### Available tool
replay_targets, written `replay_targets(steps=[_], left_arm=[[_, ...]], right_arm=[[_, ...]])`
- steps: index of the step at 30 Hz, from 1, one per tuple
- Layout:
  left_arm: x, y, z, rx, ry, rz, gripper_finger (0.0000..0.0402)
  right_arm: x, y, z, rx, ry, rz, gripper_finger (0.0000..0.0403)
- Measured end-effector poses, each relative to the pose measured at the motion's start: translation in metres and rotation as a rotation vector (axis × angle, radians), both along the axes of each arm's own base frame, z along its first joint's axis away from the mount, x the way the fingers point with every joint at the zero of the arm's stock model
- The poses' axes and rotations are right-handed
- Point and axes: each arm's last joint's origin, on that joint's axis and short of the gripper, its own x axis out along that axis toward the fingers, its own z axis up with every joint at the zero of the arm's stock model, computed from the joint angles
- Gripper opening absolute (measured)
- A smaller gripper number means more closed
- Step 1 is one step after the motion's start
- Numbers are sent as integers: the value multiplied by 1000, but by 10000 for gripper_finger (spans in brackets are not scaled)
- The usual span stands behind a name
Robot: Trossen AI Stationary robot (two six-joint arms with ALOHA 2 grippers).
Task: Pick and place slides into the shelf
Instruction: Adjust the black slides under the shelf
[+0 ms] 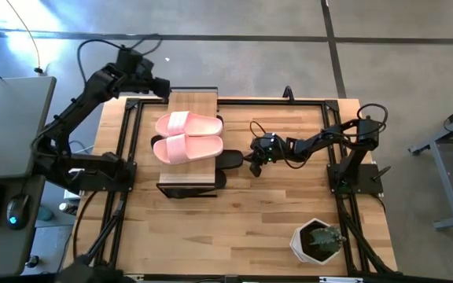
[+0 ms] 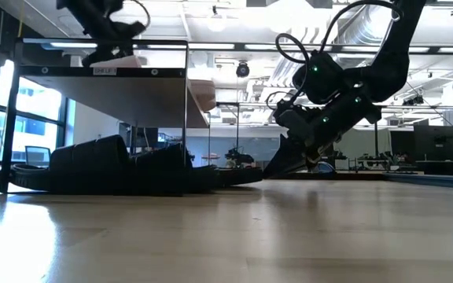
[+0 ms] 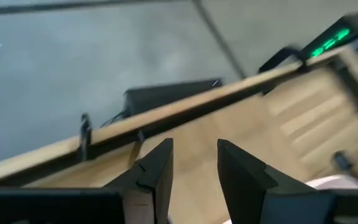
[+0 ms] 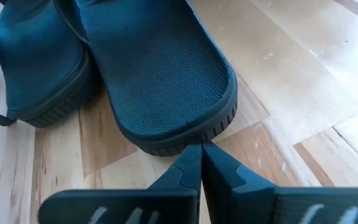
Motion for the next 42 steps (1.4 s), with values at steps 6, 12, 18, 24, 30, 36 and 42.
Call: replay_targets(steps=[6, 12, 18, 24, 30, 36, 42], left_arm=[[28, -14, -11, -52, 141, -46, 99], [51, -49, -18, -87, 285, -46, 31], [36, -76, -27, -53, 290, 36, 12], [-9, -118, -32, 54, 210, 204, 23], [-41, -147, -50, 106, 188, 341, 3], [-49, -152, -69, 9, 342, 439, 2], [-42, -144, -77, -40, 416, 477, 1]], right_arm=[[0, 0, 0, 3, 1, 17, 0], [0, 1, 0, -3, 1, 37, 0], [0, 1, 0, 4, -6, 63, 0], [0, 2, 0, 6, -7, 73, 0], [0, 2, 0, 30, -12, 71, 0], [0, 2, 1, 61, -17, 81, 0], [0, 1, 1, 68, -19, 88, 0]])
